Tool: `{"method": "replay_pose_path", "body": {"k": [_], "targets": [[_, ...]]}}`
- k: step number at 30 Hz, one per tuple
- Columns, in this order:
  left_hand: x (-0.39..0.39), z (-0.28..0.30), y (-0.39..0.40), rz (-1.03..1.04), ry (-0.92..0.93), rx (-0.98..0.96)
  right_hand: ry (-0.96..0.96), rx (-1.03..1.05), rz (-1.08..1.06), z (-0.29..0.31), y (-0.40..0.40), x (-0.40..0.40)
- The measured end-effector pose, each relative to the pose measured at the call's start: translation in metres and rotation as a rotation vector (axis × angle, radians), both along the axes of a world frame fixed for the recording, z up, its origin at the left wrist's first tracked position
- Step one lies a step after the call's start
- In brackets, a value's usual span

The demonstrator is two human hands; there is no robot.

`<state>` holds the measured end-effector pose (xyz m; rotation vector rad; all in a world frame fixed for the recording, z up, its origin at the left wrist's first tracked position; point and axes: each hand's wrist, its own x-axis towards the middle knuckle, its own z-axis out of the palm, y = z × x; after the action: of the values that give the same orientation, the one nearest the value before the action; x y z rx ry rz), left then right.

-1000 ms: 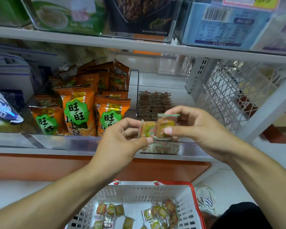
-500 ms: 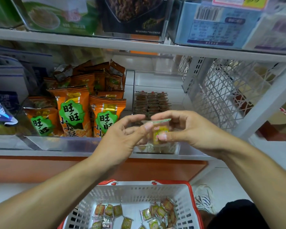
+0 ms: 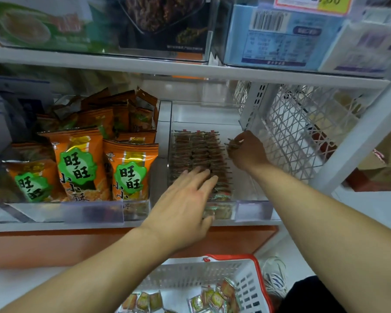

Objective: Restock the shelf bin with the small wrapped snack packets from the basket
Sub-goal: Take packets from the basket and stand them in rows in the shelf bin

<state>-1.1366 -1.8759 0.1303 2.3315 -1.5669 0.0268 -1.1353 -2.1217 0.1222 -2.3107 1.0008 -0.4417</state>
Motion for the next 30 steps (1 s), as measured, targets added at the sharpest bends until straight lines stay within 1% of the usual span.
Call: {"method": "replay_pose_path", "body": {"k": [3, 7, 10, 13, 15, 20, 26, 28, 30], "targets": [[-0.002, -0.008, -0.007, 0.001, -0.044, 0.076, 0.096, -0.051, 0.034, -0.013, -0.012, 0.017], [-0.005, -0.018, -0.007, -0.017, -0.099, 0.150, 0.126, -0.077, 0.076, -0.022, -0.022, 0.034], [-0.004, -0.020, -0.005, -0.028, -0.084, 0.134, 0.109, -0.063, 0.052, -0.023, -0.029, 0.043], [-0.004, -0.020, -0.006, -0.040, -0.078, 0.122, 0.047, -0.024, -0.057, -0.024, -0.030, 0.052], [-0.004, -0.020, -0.006, -0.041, -0.073, 0.116, 0.038, -0.009, -0.107, -0.024, -0.027, 0.056], [-0.003, -0.018, -0.006, -0.038, -0.048, 0.116, 0.083, -0.004, -0.056, -0.026, -0.028, 0.061], [-0.002, -0.012, -0.004, -0.056, 0.021, 0.071, 0.097, 0.127, -0.094, -0.014, -0.026, 0.053], [-0.004, -0.007, 0.000, -0.060, 0.046, 0.039, 0.058, 0.132, -0.058, -0.002, -0.015, 0.045], [-0.007, 0.001, 0.008, -0.065, 0.001, 0.009, -0.108, 0.116, -0.015, 0.018, 0.006, 0.034]]}}
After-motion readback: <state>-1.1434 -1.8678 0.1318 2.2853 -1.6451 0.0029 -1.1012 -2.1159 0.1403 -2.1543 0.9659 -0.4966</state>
